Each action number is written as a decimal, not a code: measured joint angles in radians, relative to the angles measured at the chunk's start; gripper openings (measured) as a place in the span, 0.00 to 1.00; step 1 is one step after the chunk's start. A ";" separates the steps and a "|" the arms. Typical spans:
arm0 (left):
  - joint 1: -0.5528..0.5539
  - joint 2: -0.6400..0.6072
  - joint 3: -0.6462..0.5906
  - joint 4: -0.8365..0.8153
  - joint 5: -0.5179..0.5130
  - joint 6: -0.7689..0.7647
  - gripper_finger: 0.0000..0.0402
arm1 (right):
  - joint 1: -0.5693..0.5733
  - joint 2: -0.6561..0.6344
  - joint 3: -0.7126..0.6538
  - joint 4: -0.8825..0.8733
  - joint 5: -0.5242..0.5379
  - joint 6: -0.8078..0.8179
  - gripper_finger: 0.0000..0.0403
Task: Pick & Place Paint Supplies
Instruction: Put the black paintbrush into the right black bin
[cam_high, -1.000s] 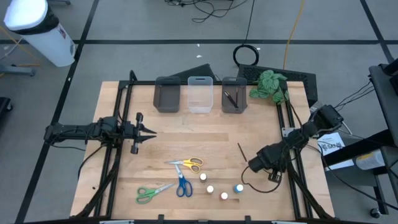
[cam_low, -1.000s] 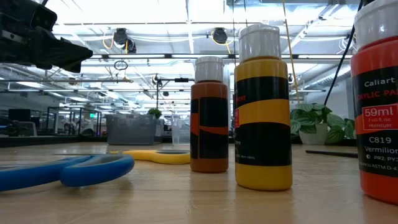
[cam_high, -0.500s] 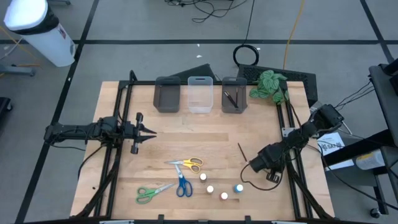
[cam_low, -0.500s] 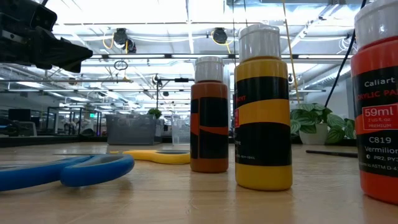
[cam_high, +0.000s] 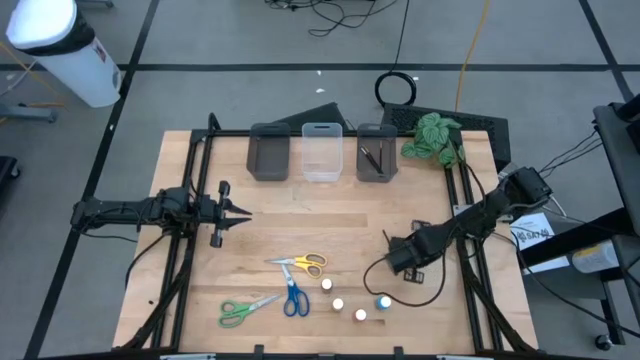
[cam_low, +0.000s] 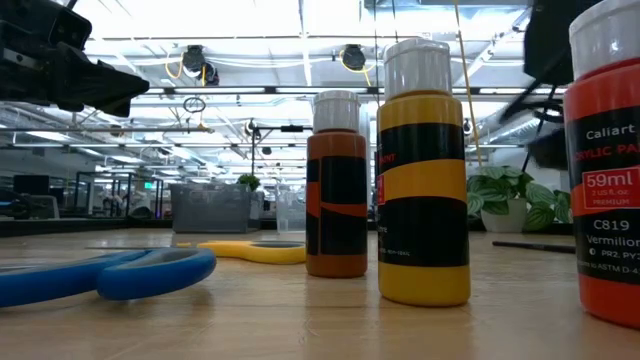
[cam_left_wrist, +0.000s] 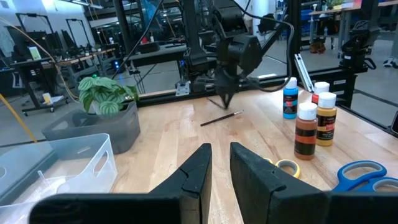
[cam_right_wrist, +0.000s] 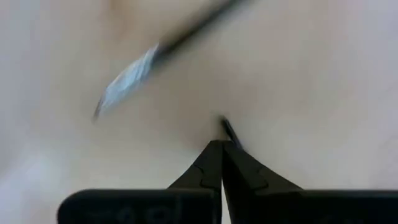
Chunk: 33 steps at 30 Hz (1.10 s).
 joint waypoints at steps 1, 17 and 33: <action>0.000 0.000 0.000 0.000 0.000 0.000 0.18 | -0.001 -0.008 0.019 -0.020 0.046 -0.012 0.00; 0.000 0.000 0.000 0.000 0.000 0.000 0.18 | -0.023 -0.363 -0.167 -0.029 0.119 -0.101 0.34; 0.000 0.000 0.000 0.000 0.000 0.000 0.18 | -0.038 -0.387 -0.419 0.468 0.091 -0.159 0.19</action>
